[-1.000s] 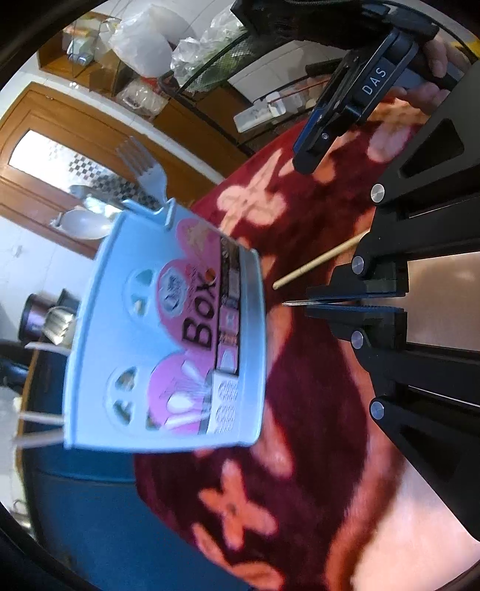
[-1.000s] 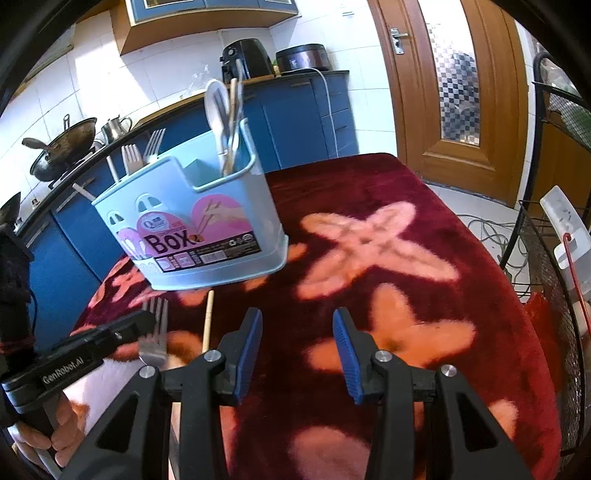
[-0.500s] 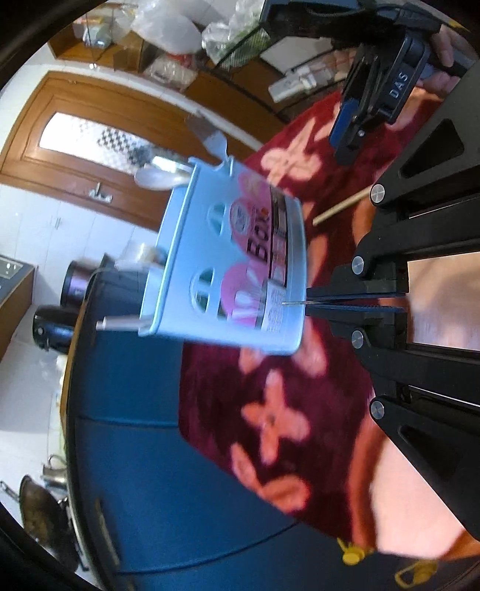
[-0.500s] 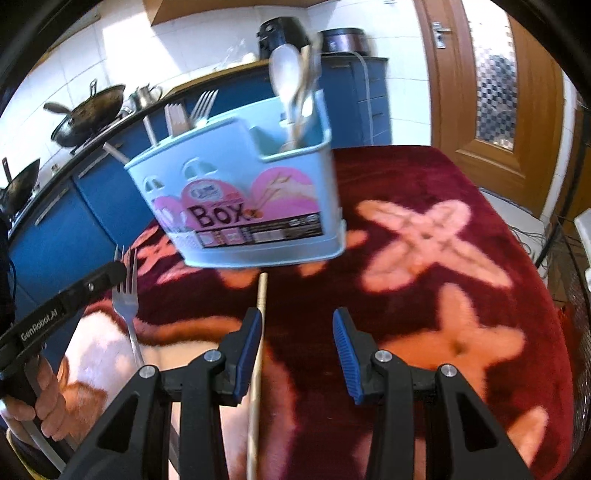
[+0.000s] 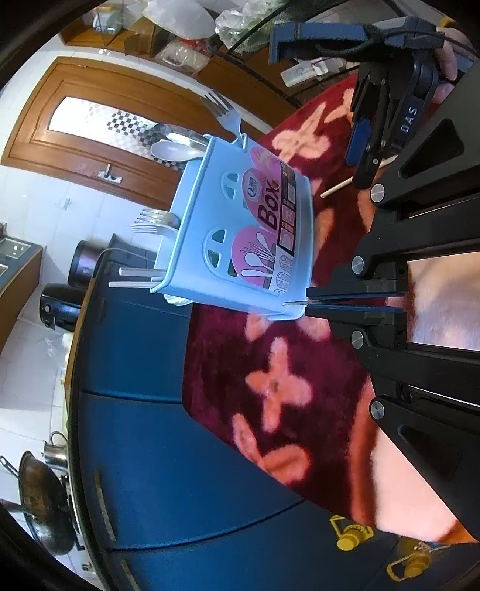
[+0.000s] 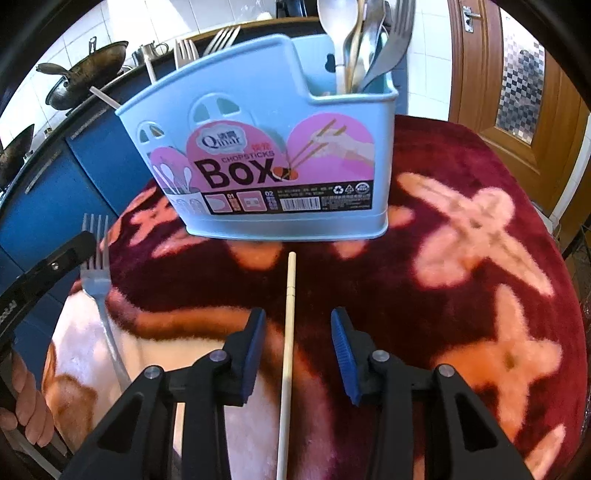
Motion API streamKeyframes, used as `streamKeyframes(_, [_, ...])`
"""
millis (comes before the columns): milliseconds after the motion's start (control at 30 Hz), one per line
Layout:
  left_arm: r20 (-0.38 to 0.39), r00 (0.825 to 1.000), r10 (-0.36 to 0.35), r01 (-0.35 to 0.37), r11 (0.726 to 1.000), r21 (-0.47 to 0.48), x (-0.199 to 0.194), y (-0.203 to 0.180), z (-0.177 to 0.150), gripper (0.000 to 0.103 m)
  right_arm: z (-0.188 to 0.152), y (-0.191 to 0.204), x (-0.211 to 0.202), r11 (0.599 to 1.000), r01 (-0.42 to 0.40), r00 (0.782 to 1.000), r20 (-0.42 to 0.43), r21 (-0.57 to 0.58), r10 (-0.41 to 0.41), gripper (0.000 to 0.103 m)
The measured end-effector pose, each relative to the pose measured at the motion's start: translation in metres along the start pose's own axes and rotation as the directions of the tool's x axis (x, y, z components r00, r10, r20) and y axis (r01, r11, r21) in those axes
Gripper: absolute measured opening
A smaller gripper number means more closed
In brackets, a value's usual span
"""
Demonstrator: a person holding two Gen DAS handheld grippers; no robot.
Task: Organize utensils
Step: 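Lift the fork with the left tool while the right tool lifts the chopstick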
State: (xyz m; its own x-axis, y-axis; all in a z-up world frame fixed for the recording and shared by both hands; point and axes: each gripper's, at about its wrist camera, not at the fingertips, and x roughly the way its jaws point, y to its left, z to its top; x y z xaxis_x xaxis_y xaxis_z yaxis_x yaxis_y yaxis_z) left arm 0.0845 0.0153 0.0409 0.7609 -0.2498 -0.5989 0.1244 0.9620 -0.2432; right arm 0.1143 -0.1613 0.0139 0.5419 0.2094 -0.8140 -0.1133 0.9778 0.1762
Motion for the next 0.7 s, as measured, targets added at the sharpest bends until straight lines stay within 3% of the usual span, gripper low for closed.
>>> streamKeyframes(100, [0.005,1.000,-0.004,0.004,1.000,-0.002,-0.001,0.000,0.000,0.002,0.004,-0.002,0.002,1.000,0.000,1.000,-0.015,0.011,0.000,0.029])
streamKeyframes(167, [0.012,1.000,-0.008,0.008,1.000,-0.003,-0.003,0.000,0.000,0.002,0.005,-0.005,0.002,1.000,0.016,1.000,-0.023,0.025,-0.016,0.014])
streamKeyframes(233, [0.021,1.000,-0.011,0.011,1.000,-0.003,-0.006,0.000,0.000,0.002,0.008,-0.012,0.002,0.998,0.014,0.999,-0.030,0.058,-0.013,0.009])
streamKeyframes(500, [0.065,0.998,-0.025,0.024,1.000,0.017,-0.022,-0.004,0.005,0.001,0.001,-0.016,-0.015,0.993,-0.040,0.999,0.014,0.111,0.038,0.006])
streamKeyframes(700, [0.102,0.994,-0.030,0.026,0.999,0.045,-0.036,-0.014,0.008,0.001,0.000,-0.006,-0.043,0.995,-0.052,0.993,0.114,0.084,0.042,0.006])
